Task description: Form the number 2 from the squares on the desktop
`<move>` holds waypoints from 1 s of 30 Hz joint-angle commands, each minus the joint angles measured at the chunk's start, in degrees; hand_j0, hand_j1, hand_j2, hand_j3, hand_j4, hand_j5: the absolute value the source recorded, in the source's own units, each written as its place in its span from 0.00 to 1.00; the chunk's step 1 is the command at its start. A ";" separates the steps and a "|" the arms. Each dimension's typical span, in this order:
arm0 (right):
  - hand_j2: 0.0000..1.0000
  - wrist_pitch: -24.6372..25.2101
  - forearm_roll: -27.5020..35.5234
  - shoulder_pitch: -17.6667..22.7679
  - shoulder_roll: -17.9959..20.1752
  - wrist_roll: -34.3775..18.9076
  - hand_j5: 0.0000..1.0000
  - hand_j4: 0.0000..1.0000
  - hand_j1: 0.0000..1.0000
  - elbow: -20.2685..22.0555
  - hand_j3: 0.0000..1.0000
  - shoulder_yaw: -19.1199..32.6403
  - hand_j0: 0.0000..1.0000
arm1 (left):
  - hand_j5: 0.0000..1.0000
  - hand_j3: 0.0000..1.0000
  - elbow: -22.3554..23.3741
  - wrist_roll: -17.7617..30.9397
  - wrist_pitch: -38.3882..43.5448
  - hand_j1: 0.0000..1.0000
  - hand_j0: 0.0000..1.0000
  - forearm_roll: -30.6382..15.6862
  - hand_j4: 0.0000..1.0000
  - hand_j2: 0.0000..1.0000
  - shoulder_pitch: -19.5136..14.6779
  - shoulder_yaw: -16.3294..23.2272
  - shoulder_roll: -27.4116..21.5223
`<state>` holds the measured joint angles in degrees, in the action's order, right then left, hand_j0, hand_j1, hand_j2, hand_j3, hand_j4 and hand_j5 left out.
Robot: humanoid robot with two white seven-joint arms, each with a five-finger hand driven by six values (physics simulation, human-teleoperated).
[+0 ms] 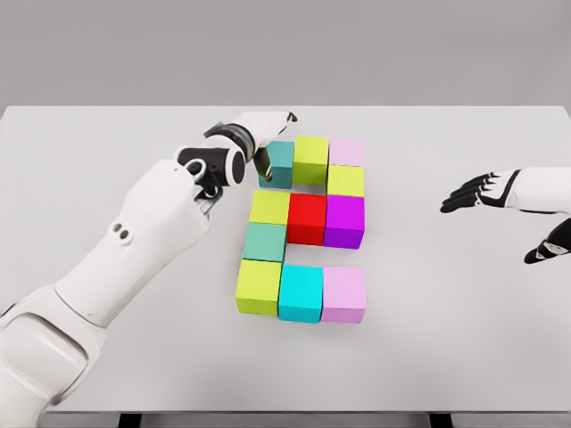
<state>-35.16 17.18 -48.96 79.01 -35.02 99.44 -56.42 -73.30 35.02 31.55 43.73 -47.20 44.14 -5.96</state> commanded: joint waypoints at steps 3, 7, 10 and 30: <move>1.00 0.16 0.40 0.00 0.09 0.02 1.00 1.00 1.00 0.31 1.00 0.08 1.00 | 0.99 0.99 0.35 -0.02 -0.17 0.99 0.99 0.39 0.99 0.99 0.00 -0.02 0.42; 1.00 0.16 0.40 0.00 0.09 0.02 1.00 1.00 1.00 0.31 1.00 0.08 1.00 | 0.99 0.99 0.35 -0.02 -0.17 0.99 0.99 0.48 0.99 0.99 0.00 -0.02 0.69; 1.00 0.16 0.40 0.00 0.09 0.02 1.00 1.00 1.00 0.31 1.00 0.08 1.00 | 0.99 0.99 0.44 -0.02 -0.44 0.99 0.99 1.18 0.99 0.99 -0.09 -0.02 1.39; 1.00 0.16 0.40 1.50 1.06 0.02 1.00 1.00 1.00 0.31 1.00 2.27 1.00 | 0.99 0.99 2.46 -0.02 -0.61 0.99 0.99 1.18 0.99 0.99 -1.14 -0.11 1.57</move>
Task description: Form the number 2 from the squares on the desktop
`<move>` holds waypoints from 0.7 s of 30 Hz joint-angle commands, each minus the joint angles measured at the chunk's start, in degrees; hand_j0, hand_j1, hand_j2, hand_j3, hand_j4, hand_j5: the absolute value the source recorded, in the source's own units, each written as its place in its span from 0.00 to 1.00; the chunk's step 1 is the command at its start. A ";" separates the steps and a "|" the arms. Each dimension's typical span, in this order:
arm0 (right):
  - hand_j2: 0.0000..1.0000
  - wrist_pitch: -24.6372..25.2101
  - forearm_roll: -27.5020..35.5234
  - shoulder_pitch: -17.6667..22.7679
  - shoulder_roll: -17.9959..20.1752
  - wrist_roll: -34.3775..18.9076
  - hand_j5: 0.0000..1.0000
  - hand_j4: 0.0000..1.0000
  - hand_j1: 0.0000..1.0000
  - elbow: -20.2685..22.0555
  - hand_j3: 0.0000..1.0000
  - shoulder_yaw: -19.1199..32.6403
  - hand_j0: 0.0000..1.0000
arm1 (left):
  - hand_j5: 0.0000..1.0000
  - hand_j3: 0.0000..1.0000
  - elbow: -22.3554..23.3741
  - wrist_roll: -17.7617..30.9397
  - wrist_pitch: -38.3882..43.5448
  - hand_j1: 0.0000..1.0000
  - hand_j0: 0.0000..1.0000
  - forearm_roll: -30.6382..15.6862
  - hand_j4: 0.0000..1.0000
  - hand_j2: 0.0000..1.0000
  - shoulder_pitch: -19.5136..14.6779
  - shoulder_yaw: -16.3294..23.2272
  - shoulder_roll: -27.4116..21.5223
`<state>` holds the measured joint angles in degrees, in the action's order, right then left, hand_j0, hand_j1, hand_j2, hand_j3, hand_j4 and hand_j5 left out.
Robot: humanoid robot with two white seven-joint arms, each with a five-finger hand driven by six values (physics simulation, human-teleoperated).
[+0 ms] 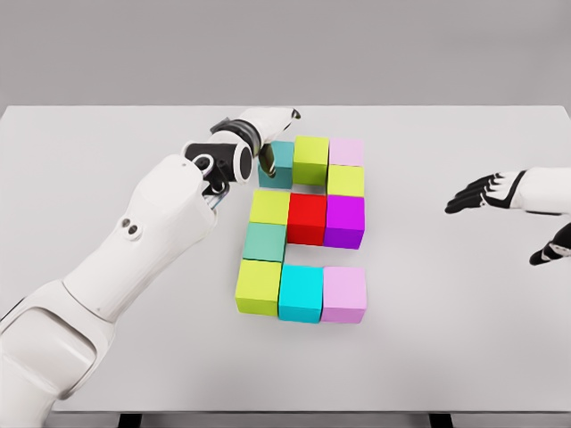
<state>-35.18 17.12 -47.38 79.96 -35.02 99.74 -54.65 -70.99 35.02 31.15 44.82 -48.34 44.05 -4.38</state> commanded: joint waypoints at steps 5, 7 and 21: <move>1.00 0.18 0.45 0.01 -0.07 0.02 1.00 1.00 1.00 -0.08 1.00 1.65 1.00 | 0.99 0.99 0.24 -0.02 -0.21 0.99 0.99 0.26 0.99 0.99 -0.26 -0.02 -0.01; 1.00 0.18 0.45 0.01 -0.77 0.02 1.00 1.00 1.00 -0.08 1.00 2.70 1.00 | 0.99 0.99 0.24 -0.02 -0.21 0.99 0.99 0.26 0.99 0.99 -0.44 -0.02 -0.01; 1.00 0.18 0.45 3.53 -2.53 0.02 1.00 1.00 1.00 -0.43 1.00 3.32 1.00 | 0.99 0.99 1.91 -0.02 -1.44 0.99 0.99 0.26 0.99 0.99 -1.41 -0.02 0.51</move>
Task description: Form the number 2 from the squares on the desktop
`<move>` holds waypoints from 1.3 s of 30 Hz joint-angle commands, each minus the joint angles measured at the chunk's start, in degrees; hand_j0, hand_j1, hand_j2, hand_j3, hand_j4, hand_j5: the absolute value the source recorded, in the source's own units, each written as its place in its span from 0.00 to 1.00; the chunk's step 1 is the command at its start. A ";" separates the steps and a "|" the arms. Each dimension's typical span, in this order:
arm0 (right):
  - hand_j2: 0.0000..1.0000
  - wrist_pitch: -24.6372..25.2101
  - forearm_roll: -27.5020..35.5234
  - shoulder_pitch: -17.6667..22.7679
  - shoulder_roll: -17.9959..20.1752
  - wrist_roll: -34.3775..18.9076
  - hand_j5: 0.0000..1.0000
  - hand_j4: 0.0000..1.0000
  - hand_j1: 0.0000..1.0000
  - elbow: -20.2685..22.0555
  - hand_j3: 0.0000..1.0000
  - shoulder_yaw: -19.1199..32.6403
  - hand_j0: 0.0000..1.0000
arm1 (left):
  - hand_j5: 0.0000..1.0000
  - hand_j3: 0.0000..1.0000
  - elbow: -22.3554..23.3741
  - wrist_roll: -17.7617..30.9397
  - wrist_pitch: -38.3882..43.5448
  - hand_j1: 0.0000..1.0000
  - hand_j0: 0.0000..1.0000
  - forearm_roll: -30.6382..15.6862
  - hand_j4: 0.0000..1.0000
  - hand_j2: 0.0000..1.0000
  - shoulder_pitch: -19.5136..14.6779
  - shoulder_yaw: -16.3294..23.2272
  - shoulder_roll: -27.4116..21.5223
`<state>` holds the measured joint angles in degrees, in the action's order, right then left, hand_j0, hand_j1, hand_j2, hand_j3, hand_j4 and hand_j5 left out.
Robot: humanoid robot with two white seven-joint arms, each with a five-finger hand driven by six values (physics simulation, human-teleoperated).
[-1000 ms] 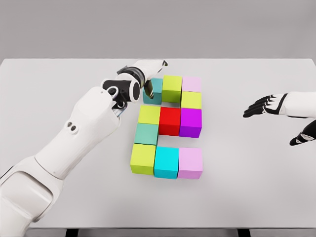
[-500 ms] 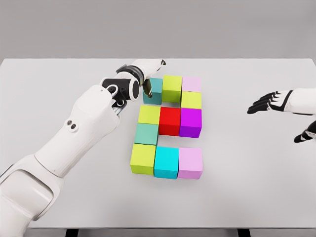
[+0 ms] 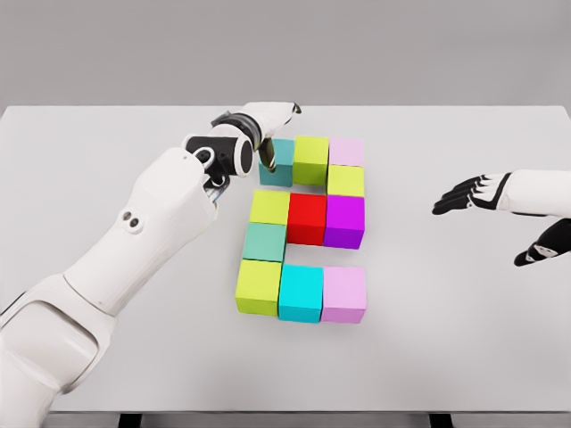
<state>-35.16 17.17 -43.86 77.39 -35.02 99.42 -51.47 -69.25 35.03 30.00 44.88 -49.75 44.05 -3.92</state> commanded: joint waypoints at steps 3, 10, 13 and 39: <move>1.00 0.16 0.49 0.00 1.63 0.02 1.00 1.00 1.00 0.25 1.00 0.14 1.00 | 0.99 0.99 0.17 -0.03 -0.30 0.99 0.99 0.21 0.99 0.99 0.00 -0.02 0.05; 1.00 0.16 0.67 0.62 2.59 0.02 1.00 1.00 1.00 0.34 1.00 0.76 1.00 | 0.99 0.99 1.22 -0.03 -0.39 0.99 0.99 0.04 0.99 0.99 0.00 0.07 0.84; 1.00 0.16 0.67 0.62 2.59 0.02 1.00 1.00 1.00 0.34 1.00 0.76 1.00 | 0.99 0.99 1.31 -0.03 -1.09 0.99 0.99 0.21 0.99 0.99 0.00 0.07 0.84; 1.00 0.16 0.67 1.14 4.00 0.02 1.00 1.00 1.00 0.78 1.00 0.76 1.00 | 0.99 0.99 4.03 -0.03 -1.09 0.99 0.99 2.06 0.99 0.99 -0.62 -0.11 2.34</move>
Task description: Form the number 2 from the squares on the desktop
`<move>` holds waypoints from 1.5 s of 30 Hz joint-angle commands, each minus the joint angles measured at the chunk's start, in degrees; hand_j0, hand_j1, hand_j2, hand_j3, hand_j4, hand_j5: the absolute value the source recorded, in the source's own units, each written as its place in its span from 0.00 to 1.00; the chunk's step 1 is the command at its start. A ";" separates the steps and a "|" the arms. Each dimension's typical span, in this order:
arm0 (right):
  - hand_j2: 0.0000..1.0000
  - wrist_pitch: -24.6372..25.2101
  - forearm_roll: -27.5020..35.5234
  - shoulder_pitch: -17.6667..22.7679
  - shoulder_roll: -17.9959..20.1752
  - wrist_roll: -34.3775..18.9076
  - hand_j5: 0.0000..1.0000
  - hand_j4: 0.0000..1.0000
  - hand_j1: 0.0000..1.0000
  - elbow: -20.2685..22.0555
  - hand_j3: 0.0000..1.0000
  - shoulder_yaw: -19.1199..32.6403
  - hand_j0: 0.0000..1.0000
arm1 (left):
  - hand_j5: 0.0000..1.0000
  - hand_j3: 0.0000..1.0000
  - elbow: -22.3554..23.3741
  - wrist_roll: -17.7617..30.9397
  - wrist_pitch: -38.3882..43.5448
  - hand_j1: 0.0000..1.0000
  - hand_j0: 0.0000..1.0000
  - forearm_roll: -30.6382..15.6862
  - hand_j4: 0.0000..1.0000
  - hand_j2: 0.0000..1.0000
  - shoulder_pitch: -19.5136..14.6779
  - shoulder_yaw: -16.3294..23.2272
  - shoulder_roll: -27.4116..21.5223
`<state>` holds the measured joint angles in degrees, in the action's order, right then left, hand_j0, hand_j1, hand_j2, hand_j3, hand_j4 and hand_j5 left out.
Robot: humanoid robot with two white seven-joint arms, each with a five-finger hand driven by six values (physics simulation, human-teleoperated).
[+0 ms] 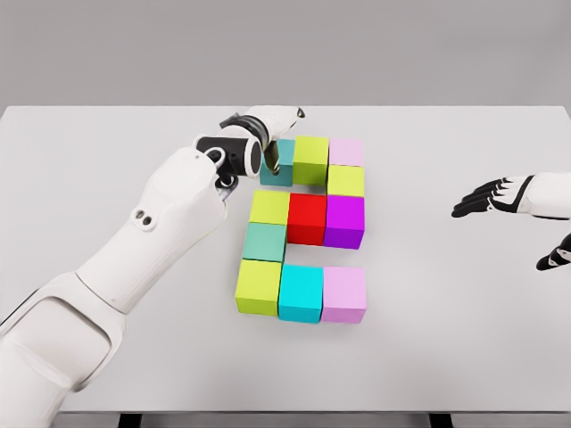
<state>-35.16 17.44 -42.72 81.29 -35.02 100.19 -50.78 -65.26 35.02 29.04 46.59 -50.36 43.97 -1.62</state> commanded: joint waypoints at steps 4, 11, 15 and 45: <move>1.00 0.16 0.40 0.01 0.18 0.02 1.00 1.00 1.00 0.01 1.00 0.07 1.00 | 0.99 0.99 1.01 -0.02 -0.21 0.99 0.99 0.60 0.99 0.99 -0.35 -0.11 0.12; 1.00 0.16 0.40 0.01 0.36 0.02 1.00 1.00 1.00 0.01 1.00 0.07 1.00 | 0.99 0.99 1.45 -0.02 -0.91 0.99 0.99 0.52 0.99 0.99 -0.53 -0.02 0.21; 1.00 0.16 0.40 0.01 0.36 0.02 1.00 1.00 1.00 0.01 1.00 0.07 1.00 | 0.99 0.99 1.45 -0.02 -0.91 0.99 0.99 0.52 0.99 0.99 -0.53 -0.11 0.21; 1.00 0.16 0.40 0.88 2.03 0.02 1.00 1.00 1.00 0.10 1.00 -0.20 1.00 | 0.99 0.99 -5.76 -0.02 -0.56 0.99 0.99 -1.50 0.99 0.99 1.14 -0.29 -2.60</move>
<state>-35.16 17.47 -41.95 83.32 -35.02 100.27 -51.07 -70.05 35.03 28.56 44.97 -49.13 43.71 -3.69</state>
